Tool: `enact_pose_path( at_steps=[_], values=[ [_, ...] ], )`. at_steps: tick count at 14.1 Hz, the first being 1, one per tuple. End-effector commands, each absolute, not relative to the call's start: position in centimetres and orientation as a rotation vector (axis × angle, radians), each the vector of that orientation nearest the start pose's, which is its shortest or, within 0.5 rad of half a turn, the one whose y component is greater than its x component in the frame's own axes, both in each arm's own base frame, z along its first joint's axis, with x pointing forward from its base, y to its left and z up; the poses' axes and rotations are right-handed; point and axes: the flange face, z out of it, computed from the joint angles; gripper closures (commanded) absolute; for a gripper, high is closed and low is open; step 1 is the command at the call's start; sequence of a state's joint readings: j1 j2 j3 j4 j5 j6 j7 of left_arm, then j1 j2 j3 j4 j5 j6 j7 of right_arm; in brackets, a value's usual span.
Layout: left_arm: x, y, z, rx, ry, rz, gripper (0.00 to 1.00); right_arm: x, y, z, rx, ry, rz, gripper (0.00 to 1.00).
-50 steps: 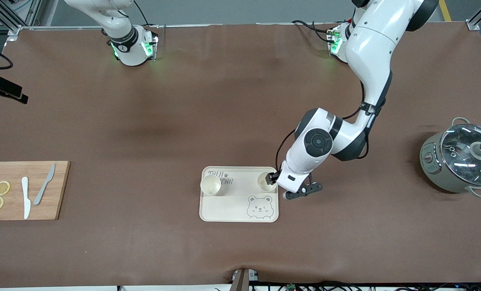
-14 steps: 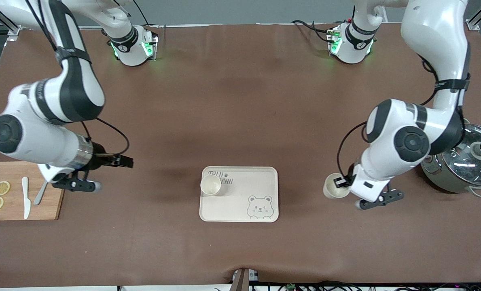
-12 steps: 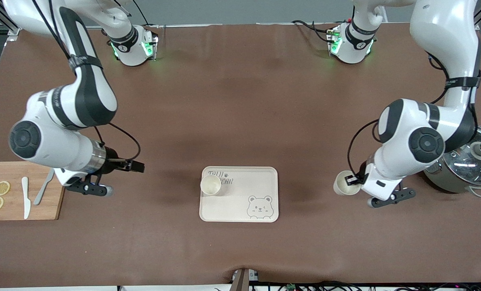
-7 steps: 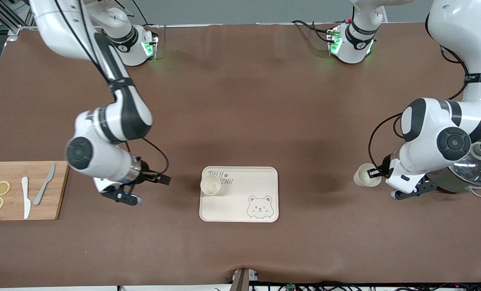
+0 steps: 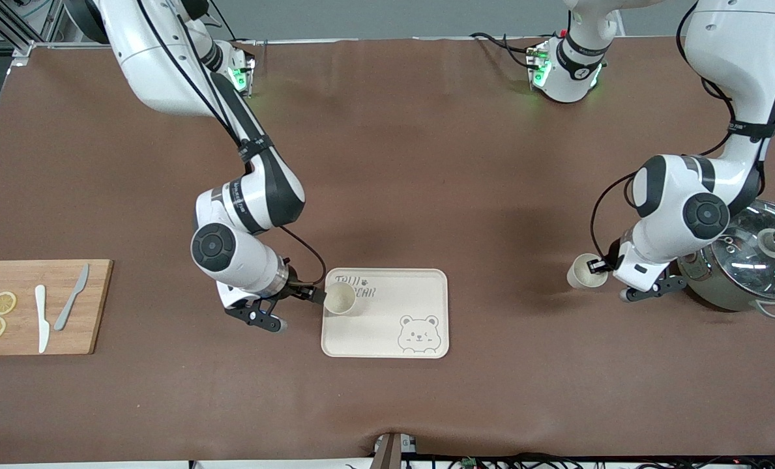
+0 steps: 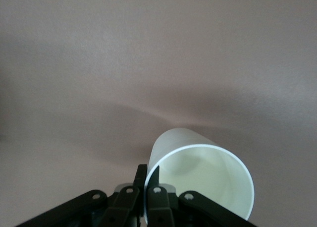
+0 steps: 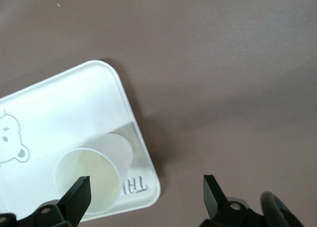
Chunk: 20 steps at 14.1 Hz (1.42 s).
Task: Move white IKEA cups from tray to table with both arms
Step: 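Lower the cup with the left gripper while the right gripper grasps the other cup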
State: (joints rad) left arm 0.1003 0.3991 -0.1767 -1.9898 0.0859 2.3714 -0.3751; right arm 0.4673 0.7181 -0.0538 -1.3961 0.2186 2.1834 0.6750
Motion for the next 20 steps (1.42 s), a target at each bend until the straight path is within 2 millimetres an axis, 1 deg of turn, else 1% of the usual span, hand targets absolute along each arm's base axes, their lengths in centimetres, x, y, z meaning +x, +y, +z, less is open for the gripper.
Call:
enact_pose_path(
  at_steps=[1, 2, 4, 5, 6, 7, 8, 9, 10, 11, 12, 13, 14, 15, 16, 19, 20],
  values=[
    [59.7, -3.6, 25.8, -3.119, -0.374, 0.006, 1.0, 66.6, 34.5, 27.2, -2.899, 0.62, 0.003, 0.0],
    [59.6, -3.6, 25.4, -3.119, -0.374, 0.018, 1.0, 66.4, 35.1, 26.7, -2.901, 0.618, 0.006, 0.03],
    [59.6, -3.4, 24.4, -3.12, -0.377, 0.037, 1.0, 66.3, 35.2, 26.3, -2.901, 0.626, 0.01, 0.17],
    [59.6, -3.6, 24.1, -3.124, -0.385, 0.044, 1.0, 66.3, 35.2, 26.2, -2.902, 0.626, 0.011, 0.21],
    [59.6, -3.6, 24.1, -3.125, -0.389, 0.047, 1.0, 66.3, 35.3, 25.9, -2.904, 0.629, 0.015, 0.27],
    [59.7, -3.3, 24.2, -3.125, -0.401, 0.043, 0.92, 66.0, 35.7, 25.7, -2.907, 0.626, 0.02, 0.34],
    [59.7, -2.6, 24.0, -3.123, -0.415, 0.047, 0.78, 65.9, 35.9, 25.4, -2.909, 0.626, 0.024, 0.46],
    [59.7, -2.5, 24.0, -3.123, -0.418, 0.047, 0.54, 65.9, 35.7, 25.4, -2.91, 0.628, 0.024, 0.56],
    [59.7, -2.7, 24.1, -3.123, -0.424, 0.046, 0.01, 65.9, 35.8, 25.3, -2.913, 0.625, 0.025, 0.7],
    [59.8, -2.8, 24.7, -3.123, -0.415, 0.036, 0.0, 65.8, 35.8, 25.2, -2.912, 0.629, 0.028, 0.87],
    [60.0, -2.7, 25.1, -3.123, -0.415, 0.031, 0.0, 65.9, 35.7, 25.2, -2.911, 0.635, 0.028, 1.0],
    [60.2, -2.9, 25.5, -3.124, -0.411, 0.016, 0.0, 65.8, 35.8, 25.2, -2.907, 0.657, 0.029, 1.0],
    [60.6, -2.9, 27.0, -3.125, -0.417, -0.024, 0.0, 65.9, 35.8, 25.4, -2.901, 0.672, 0.028, 1.0],
    [60.9, -2.9, 28.6, -3.124, -0.415, -0.058, 0.0, 65.9, 35.8, 25.4, -2.902, 0.668, 0.028, 1.0],
    [61.1, -2.8, 30.3, -3.12, -0.413, -0.081, 0.0, 66.2, 35.4, 25.7, -2.9, 0.67, 0.025, 1.0],
    [62.5, -2.7, 35.9, -3.104, -0.409, -0.119, 0.0, 66.9, 33.4, 27.7, -2.897, 0.695, 0.045, 1.0],
    [62.7, -2.7, 38.0, -3.096, -0.406, -0.118, 0.0, 67.0, 32.6, 27.7, -2.913, 0.699, 0.083, 1.0]
  ],
)
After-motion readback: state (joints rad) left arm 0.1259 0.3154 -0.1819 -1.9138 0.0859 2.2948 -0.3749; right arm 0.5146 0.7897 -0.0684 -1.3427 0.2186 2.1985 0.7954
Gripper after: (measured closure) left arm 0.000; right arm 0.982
